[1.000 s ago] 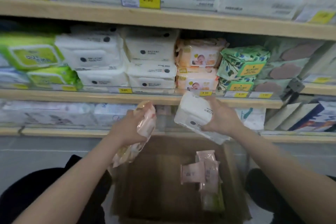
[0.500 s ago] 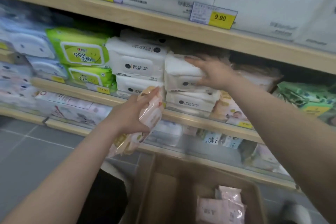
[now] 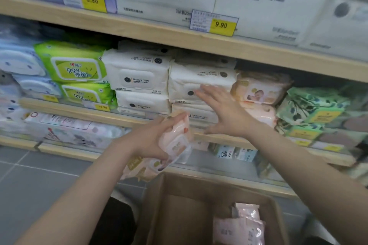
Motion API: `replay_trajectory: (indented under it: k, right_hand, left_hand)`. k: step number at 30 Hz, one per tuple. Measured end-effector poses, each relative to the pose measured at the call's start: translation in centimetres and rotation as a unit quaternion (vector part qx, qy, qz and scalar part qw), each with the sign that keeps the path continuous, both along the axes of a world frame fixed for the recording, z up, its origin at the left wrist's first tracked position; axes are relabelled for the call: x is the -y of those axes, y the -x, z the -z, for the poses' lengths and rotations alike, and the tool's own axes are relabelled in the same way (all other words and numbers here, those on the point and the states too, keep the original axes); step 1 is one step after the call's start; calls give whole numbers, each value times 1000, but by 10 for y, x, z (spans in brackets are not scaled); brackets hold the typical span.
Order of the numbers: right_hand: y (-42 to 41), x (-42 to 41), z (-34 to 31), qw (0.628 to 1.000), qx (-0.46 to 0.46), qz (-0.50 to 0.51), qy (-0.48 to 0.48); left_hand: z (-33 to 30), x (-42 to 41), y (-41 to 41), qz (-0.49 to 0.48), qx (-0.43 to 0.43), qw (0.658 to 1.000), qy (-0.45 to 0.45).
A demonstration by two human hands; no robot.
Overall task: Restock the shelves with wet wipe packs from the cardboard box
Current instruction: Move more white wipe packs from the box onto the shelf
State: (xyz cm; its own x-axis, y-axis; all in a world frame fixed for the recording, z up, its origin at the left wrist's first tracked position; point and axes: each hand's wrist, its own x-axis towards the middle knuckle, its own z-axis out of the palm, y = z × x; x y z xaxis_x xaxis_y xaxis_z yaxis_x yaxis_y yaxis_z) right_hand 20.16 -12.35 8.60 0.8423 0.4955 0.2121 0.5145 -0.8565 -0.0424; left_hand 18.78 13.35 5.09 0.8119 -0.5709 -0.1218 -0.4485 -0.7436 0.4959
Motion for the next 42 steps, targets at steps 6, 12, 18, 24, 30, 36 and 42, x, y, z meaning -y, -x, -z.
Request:
replay_trajectory:
  k: [6, 12, 18, 24, 30, 36, 42]
  right_hand:
    - [53, 9, 37, 905, -332, 76, -256]
    - [75, 16, 42, 827, -373, 125, -402]
    - [88, 39, 24, 796, -268, 187, -508]
    - [97, 56, 12, 765, -193, 210, -577]
    - [98, 73, 23, 733, -216, 214, -608]
    - [100, 78, 24, 874, -79, 328, -350]
    - [102, 60, 44, 991, 23, 130, 6]
  left_hand:
    - [-3, 36, 23, 81, -36, 995, 33]
    - [-5, 56, 30, 78, -116, 981, 136]
    - [-17, 69, 24, -48, -41, 964, 257]
    - [-16, 77, 8, -116, -106, 939, 305]
    - [-4, 81, 5, -61, -215, 923, 314]
    - [-7, 96, 5, -91, -114, 955, 258]
    - [-9, 118, 15, -48, -73, 977, 195]
